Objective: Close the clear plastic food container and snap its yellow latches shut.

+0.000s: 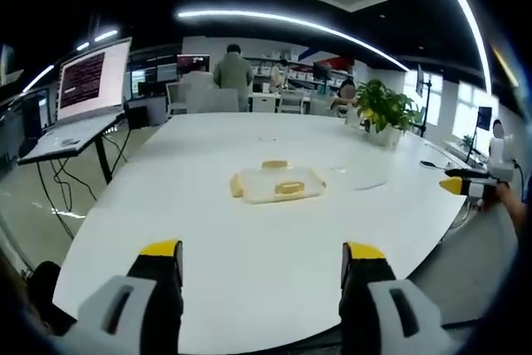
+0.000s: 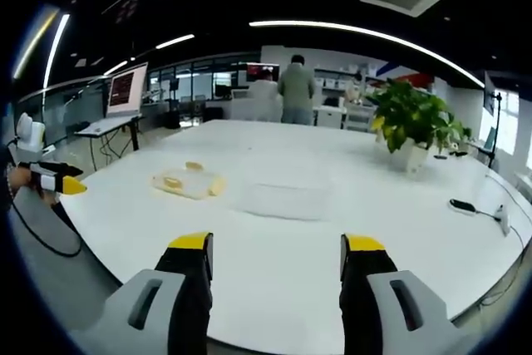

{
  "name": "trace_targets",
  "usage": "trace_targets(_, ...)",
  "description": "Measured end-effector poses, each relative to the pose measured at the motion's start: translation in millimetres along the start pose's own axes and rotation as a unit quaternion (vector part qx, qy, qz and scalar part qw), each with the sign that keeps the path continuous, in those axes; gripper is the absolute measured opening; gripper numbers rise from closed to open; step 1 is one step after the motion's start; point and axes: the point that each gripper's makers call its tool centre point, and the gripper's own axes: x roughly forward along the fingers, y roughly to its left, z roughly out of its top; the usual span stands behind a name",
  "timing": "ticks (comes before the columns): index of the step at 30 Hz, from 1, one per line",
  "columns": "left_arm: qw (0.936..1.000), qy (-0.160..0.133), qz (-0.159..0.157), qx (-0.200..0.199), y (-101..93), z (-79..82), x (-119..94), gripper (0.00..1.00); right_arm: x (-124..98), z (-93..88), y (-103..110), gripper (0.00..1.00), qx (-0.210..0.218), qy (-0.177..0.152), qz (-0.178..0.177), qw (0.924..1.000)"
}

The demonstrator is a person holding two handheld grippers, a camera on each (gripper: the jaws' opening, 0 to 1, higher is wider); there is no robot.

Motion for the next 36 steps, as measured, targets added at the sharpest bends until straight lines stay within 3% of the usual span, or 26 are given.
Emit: trace_targets(36,1.0000,0.004,0.002,0.002,-0.5,-3.9,-0.2,0.74,0.1,-2.3,1.0,0.57,0.006,-0.001,0.008,0.9999)
